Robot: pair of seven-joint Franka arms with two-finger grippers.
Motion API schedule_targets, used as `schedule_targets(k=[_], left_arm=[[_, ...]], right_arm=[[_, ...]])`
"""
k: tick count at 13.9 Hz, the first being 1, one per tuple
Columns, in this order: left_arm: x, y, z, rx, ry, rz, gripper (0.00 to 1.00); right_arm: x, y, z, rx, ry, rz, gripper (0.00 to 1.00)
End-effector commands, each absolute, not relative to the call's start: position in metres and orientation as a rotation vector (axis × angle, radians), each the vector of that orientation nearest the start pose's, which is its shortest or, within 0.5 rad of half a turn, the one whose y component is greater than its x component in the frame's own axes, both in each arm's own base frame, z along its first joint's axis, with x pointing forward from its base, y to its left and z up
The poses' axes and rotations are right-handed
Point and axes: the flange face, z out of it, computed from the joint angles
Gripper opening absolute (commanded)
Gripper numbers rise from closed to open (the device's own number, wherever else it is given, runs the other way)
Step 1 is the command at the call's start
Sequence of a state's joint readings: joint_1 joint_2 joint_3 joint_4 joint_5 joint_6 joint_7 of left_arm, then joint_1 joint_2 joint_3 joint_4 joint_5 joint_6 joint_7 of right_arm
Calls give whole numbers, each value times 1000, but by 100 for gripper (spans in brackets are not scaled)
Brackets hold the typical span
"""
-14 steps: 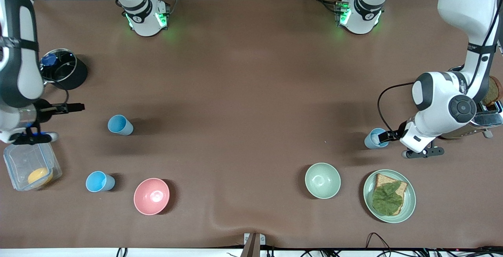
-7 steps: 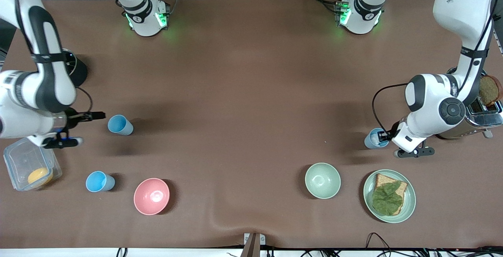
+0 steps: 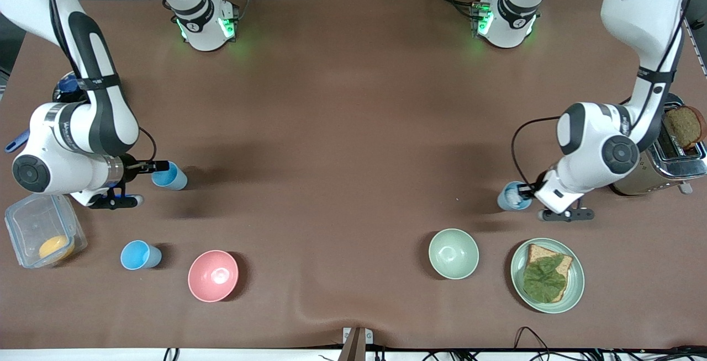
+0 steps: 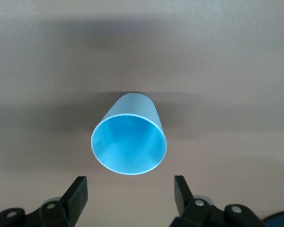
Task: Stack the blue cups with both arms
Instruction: 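Grasp the tissue cup with the left gripper while the right gripper grasps its cup, then carry the tissue cup with the left gripper to the table middle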
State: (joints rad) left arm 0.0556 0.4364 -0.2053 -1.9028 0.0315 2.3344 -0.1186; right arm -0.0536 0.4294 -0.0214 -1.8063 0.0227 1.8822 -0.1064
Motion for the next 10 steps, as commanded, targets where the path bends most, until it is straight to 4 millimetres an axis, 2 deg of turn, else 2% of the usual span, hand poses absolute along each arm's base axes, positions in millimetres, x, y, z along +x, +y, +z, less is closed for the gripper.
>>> schedule_targets(k=[1,2,3,4,6,7,8,9,10], left_arm=[[605,-150,329,-3252,99,24,0],[597,-178,335,-3285,27,57,0],[585,-215,341,-3303,11,72,0],[569,-264,351,-3321,60,75,0],[541,-336,356,-3329,26,101,0],[528,-367,351,-3322,26,116,0],[511,-400,346,-3306,57,112,0],[497,-432,339,-3296,71,113,0],[484,-458,331,-3291,5,133,0]], right_arm=[[603,-49,278,-3049,11,510,83],[605,-51,275,-3053,14,491,83],[606,-53,266,-3054,13,491,83],[608,-57,262,-3056,14,472,83],[608,-62,248,-3057,24,469,83],[608,-62,244,-3056,22,474,80],[608,-62,240,-3055,22,478,70],[607,-62,237,-3053,24,488,55],[607,-64,236,-3053,27,485,32]])
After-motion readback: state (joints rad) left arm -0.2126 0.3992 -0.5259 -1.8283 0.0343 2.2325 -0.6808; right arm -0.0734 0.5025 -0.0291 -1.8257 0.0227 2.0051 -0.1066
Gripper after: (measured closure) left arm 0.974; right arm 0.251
